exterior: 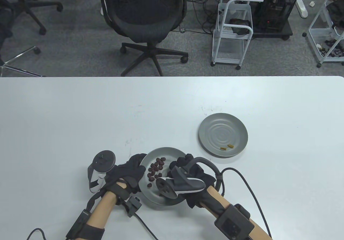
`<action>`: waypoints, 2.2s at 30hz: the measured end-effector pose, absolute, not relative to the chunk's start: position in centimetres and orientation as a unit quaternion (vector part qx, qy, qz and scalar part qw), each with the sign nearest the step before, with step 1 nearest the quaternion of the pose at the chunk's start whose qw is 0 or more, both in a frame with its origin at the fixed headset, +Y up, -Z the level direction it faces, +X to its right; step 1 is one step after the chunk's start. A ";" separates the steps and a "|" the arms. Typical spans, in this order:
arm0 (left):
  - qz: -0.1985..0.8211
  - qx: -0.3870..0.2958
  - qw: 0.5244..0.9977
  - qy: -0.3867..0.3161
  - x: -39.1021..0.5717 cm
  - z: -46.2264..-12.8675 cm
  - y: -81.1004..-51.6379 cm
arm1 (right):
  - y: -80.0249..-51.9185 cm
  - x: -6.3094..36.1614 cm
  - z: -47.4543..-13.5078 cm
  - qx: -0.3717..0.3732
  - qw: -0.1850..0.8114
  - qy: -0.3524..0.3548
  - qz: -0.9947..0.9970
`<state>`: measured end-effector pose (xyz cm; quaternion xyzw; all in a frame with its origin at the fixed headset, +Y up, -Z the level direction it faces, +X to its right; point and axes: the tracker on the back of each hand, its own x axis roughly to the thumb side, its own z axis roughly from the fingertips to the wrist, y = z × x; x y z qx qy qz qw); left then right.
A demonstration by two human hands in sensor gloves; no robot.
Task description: Pick raisins with hand pinch into plate
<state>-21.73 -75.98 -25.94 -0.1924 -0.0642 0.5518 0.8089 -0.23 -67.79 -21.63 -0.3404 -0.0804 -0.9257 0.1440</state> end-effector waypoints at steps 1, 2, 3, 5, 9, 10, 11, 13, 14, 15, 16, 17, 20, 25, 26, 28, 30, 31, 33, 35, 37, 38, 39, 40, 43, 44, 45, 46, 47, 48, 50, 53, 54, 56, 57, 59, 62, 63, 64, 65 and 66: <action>0.554 -0.192 0.808 -0.064 -21.7 -25.9 -76.0 | -67.7 -0.1 -21.7 -0.333 0.149 -0.083 -0.927; 0.554 -0.193 0.807 -0.065 -21.8 -26.0 -76.0 | -67.6 -0.1 -21.7 -0.326 0.154 -0.087 -0.929; 0.557 -0.192 0.805 -0.067 -21.8 -26.0 -75.9 | -67.5 0.0 -21.7 -0.319 0.158 -0.092 -0.930; 0.559 -0.193 0.803 -0.071 -21.7 -26.0 -75.9 | -67.5 0.1 -21.7 -0.319 0.157 -0.089 -0.930; 0.558 -0.195 0.804 -0.072 -21.7 -26.0 -76.0 | -67.6 0.0 -21.8 -0.333 0.150 -0.073 -0.928; 0.557 -0.197 0.804 -0.071 -21.7 -26.0 -76.0 | -67.7 0.0 -21.8 -0.335 0.148 -0.074 -0.928; 0.557 -0.196 0.804 -0.069 -21.7 -26.0 -76.0 | -67.7 0.0 -21.9 -0.335 0.148 -0.074 -0.928; 0.558 -0.195 0.804 -0.066 -21.8 -26.0 -76.0 | -67.7 0.0 -21.9 -0.338 0.145 -0.068 -0.927; 0.558 -0.195 0.804 -0.065 -21.8 -26.0 -76.0 | -67.7 0.0 -21.9 -0.339 0.143 -0.069 -0.927; 0.558 -0.193 0.804 -0.064 -21.8 -26.0 -76.0 | -67.7 0.0 -21.9 -0.340 0.141 -0.066 -0.928; 0.559 -0.193 0.804 -0.063 -21.8 -26.0 -76.0 | -67.7 0.0 -21.9 -0.341 0.140 -0.065 -0.927; 0.559 -0.194 0.804 -0.063 -21.8 -26.0 -76.0 | -67.7 0.1 -21.9 -0.342 0.136 -0.064 -0.928; 0.562 -0.196 0.801 -0.067 -21.8 -26.0 -76.1 | -67.6 0.1 -21.9 -0.351 0.124 -0.055 -0.927; 0.563 -0.198 0.800 -0.067 -21.8 -26.0 -76.0 | -66.7 0.4 -21.8 -0.368 0.075 -0.010 -0.927; 0.563 -0.198 0.800 -0.067 -21.8 -26.0 -76.0 | -66.5 0.6 -21.8 -0.372 0.061 0.007 -0.926; 0.562 -0.198 0.801 -0.066 -21.8 -26.0 -76.0 | -65.8 1.4 -22.1 -0.365 0.038 0.033 -0.930; 0.560 -0.198 0.802 -0.065 -21.9 -26.0 -76.1 | -65.2 2.3 -22.6 -0.352 0.024 0.064 -0.933; 0.559 -0.199 0.802 -0.065 -21.9 -26.0 -76.1 | -64.8 3.1 -23.1 -0.338 0.014 0.077 -0.938; 0.558 -0.199 0.803 -0.065 -21.9 -26.0 -76.1 | -64.3 4.7 -24.0 -0.314 -0.002 0.102 -0.944; 0.557 -0.199 0.804 -0.064 -21.9 -26.0 -76.1 | -64.1 6.6 -25.2 -0.284 -0.012 0.127 -0.950; 0.554 -0.199 0.806 -0.063 -21.8 -26.1 -76.1 | -64.5 8.9 -26.7 -0.246 -0.020 0.130 -0.960; 0.554 -0.199 0.806 -0.063 -21.8 -26.1 -76.1 | -64.7 9.3 -27.0 -0.238 -0.022 0.130 -0.962; 0.553 -0.200 0.807 -0.063 -21.8 -26.1 -76.2 | -65.4 10.6 -28.0 -0.213 -0.023 0.126 -0.969; 0.552 -0.200 0.807 -0.063 -21.8 -26.0 -76.1 | -65.8 11.1 -28.4 -0.204 -0.023 0.123 -0.971; 0.549 -0.200 0.809 -0.064 -21.7 -26.1 -76.2 | -68.2 13.5 -30.2 -0.155 -0.015 0.093 -0.983; 0.548 -0.200 0.810 -0.064 -21.7 -26.1 -76.2 | -69.3 14.2 -30.8 -0.142 -0.009 0.077 -0.987; 0.547 -0.201 0.810 -0.064 -21.7 -26.1 -76.2 | -70.0 14.6 -31.1 -0.134 -0.007 0.067 -0.989; 0.546 -0.201 0.811 -0.064 -21.7 -26.1 -76.3 | -70.6 14.9 -31.4 -0.131 -0.009 0.061 -0.989; 0.545 -0.202 0.811 -0.064 -21.7 -26.1 -76.3 | -71.5 15.2 -31.8 -0.126 -0.016 0.045 -0.991; 0.544 -0.202 0.811 -0.064 -21.6 -26.1 -76.3 | -71.8 15.2 -31.8 -0.124 -0.019 0.040 -0.991; 0.543 -0.203 0.812 -0.064 -21.6 -26.1 -76.3 | -72.7 15.0 -32.1 -0.118 -0.007 0.034 -0.992; 0.543 -0.203 0.812 -0.065 -21.6 -26.1 -76.3 | -73.2 14.5 -32.1 -0.117 0.013 0.028 -0.993; 0.543 -0.202 0.812 -0.065 -21.6 -26.1 -76.3 | -73.2 14.4 -32.1 -0.118 0.014 0.030 -0.992; 0.543 -0.202 0.812 -0.065 -21.6 -26.1 -76.3 | -73.3 14.1 -32.1 -0.117 0.022 0.030 -0.992; 0.544 -0.202 0.812 -0.065 -21.6 -26.1 -76.3 | -73.3 13.9 -32.1 -0.118 0.024 0.031 -0.992; 0.543 -0.202 0.812 -0.065 -21.6 -26.1 -76.3 | -73.5 13.7 -32.1 -0.117 0.029 0.023 -0.992; 0.543 -0.202 0.812 -0.066 -21.5 -26.1 -76.4 | -73.7 13.6 -32.1 -0.112 0.044 0.020 -0.992; 0.543 -0.202 0.812 -0.066 -21.5 -26.1 -76.4 | -73.7 13.6 -32.1 -0.112 0.045 0.019 -0.992; 0.543 -0.202 0.812 -0.066 -21.5 -26.1 -76.4 | -73.8 13.7 -32.2 -0.111 0.045 0.016 -0.993; 0.543 -0.202 0.812 -0.066 -21.5 -26.1 -76.4 | -73.8 13.8 -32.2 -0.110 0.042 0.011 -0.993; 0.543 -0.202 0.812 -0.066 -21.5 -26.1 -76.4 | -73.6 13.8 -32.2 -0.109 0.039 0.014 -0.993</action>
